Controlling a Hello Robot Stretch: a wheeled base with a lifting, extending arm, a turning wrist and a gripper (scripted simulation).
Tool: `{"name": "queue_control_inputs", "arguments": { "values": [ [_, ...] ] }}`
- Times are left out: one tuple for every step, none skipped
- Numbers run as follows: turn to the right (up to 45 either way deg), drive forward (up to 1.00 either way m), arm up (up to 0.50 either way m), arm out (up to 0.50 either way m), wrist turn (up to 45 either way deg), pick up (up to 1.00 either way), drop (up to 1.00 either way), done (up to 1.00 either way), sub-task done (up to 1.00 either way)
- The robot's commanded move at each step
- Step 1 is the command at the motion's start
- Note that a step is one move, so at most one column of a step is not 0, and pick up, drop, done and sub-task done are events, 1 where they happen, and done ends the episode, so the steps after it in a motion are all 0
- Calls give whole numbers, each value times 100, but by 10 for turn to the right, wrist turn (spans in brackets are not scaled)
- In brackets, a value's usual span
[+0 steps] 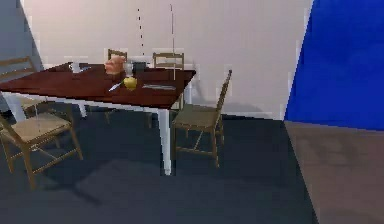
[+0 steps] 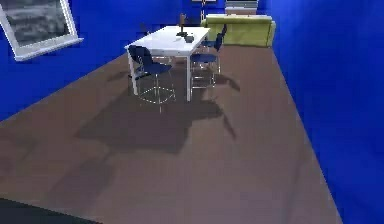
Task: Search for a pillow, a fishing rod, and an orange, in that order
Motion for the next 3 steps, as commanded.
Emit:
{"name": "queue_control_inputs", "arguments": {
  "values": [
    [-330, 0, 0, 0, 0, 0, 0, 0, 0],
    [0, 35, 0, 0, 0, 0, 0, 0, 0],
    [-420, 0, 0, 0, 0, 0, 0, 0, 0]
  ]
}}
